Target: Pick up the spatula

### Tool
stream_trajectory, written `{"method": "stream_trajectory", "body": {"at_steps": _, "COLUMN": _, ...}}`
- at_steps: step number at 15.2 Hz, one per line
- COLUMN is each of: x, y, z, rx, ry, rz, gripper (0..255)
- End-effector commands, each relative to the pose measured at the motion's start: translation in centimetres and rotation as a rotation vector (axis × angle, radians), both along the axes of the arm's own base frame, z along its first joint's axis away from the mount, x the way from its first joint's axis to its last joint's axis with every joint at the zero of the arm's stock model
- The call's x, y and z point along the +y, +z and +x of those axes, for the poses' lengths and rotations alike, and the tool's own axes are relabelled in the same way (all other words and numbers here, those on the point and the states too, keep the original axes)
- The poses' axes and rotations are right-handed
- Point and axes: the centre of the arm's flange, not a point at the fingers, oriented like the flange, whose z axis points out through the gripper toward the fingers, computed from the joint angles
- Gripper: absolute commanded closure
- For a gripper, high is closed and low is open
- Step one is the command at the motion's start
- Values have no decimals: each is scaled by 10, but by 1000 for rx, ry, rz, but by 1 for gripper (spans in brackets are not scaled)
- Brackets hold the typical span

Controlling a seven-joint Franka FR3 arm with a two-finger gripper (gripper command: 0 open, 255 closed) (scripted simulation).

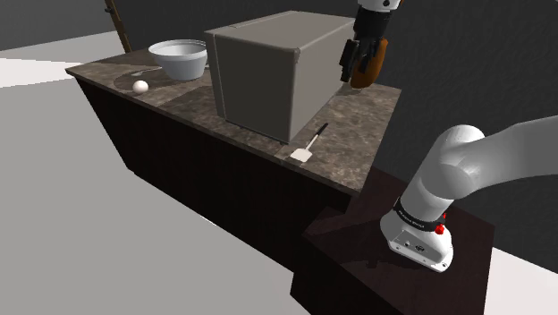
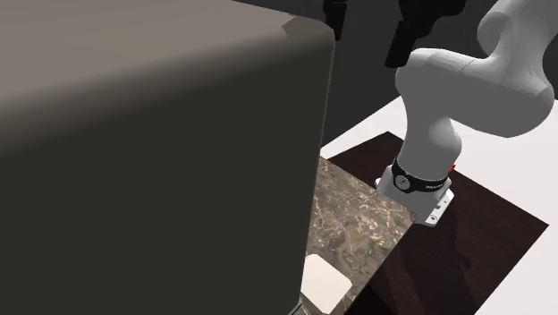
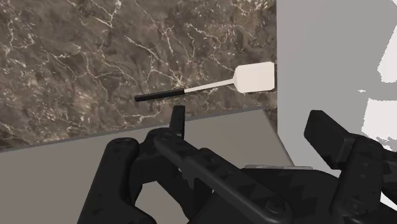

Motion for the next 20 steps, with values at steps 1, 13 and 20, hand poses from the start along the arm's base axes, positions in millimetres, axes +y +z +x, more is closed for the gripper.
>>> {"method": "stream_trajectory", "body": {"at_steps": 1, "x": 0, "y": 0, "z": 0, "rx": 0, "ry": 0, "rz": 0, "gripper": 0}}
{"method": "stream_trajectory", "body": {"at_steps": 13, "x": 27, "y": -146, "z": 61, "rx": 4, "ry": -790, "rz": 15, "gripper": 0}}
{"method": "stream_trajectory", "body": {"at_steps": 20, "x": 20, "y": -231, "z": 100, "rx": 6, "ry": -1251, "rz": 23, "gripper": 0}}
